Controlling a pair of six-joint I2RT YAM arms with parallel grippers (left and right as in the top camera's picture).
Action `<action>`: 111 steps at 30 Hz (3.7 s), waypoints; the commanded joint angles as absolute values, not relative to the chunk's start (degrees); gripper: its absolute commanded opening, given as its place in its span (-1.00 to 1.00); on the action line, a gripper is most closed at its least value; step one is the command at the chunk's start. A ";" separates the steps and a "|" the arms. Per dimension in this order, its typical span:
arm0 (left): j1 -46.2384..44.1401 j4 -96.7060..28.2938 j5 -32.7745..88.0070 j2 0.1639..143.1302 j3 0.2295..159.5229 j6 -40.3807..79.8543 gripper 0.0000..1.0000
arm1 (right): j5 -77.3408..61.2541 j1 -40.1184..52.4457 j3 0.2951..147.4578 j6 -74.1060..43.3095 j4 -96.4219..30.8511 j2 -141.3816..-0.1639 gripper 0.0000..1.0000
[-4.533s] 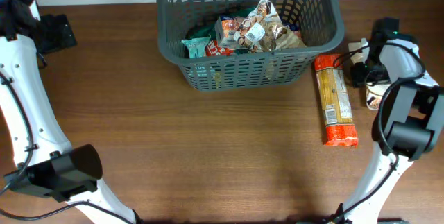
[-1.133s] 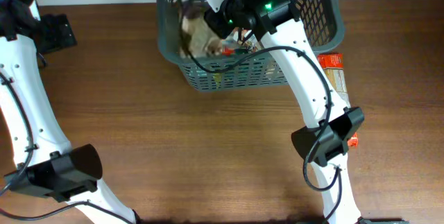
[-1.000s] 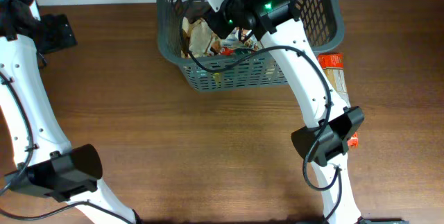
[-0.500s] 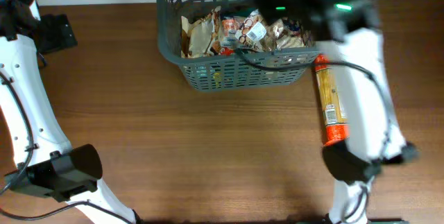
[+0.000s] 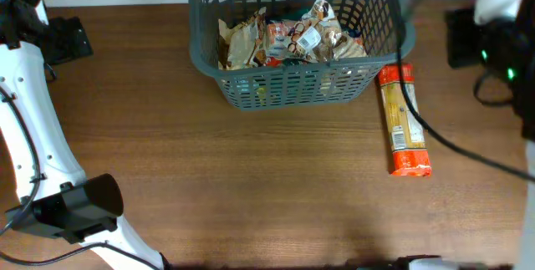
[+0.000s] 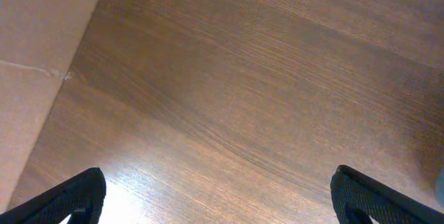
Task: Pack container
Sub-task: 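Lower the right gripper onto the orange-yellow pasta pack and grasp, then lift the pasta pack with the right gripper and place it in the basket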
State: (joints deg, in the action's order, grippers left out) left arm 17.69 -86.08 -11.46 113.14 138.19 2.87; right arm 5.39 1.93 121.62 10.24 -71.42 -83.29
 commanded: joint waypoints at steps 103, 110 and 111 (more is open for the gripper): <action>17.80 -86.02 -11.81 113.58 137.93 3.44 0.99 | -16.25 9.43 155.98 33.36 -84.01 -109.80 -0.91; 17.80 -86.00 -11.81 113.58 137.93 3.44 0.99 | -8.75 17.41 151.65 50.50 -80.27 -113.67 -0.92; 17.80 -86.00 -11.81 113.58 137.93 3.44 0.99 | -8.75 17.54 151.22 52.73 -79.24 -114.48 -0.93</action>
State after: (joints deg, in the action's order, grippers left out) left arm 17.69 -86.08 -11.40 113.14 138.19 2.87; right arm -12.56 17.61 151.72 42.74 -81.80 -113.12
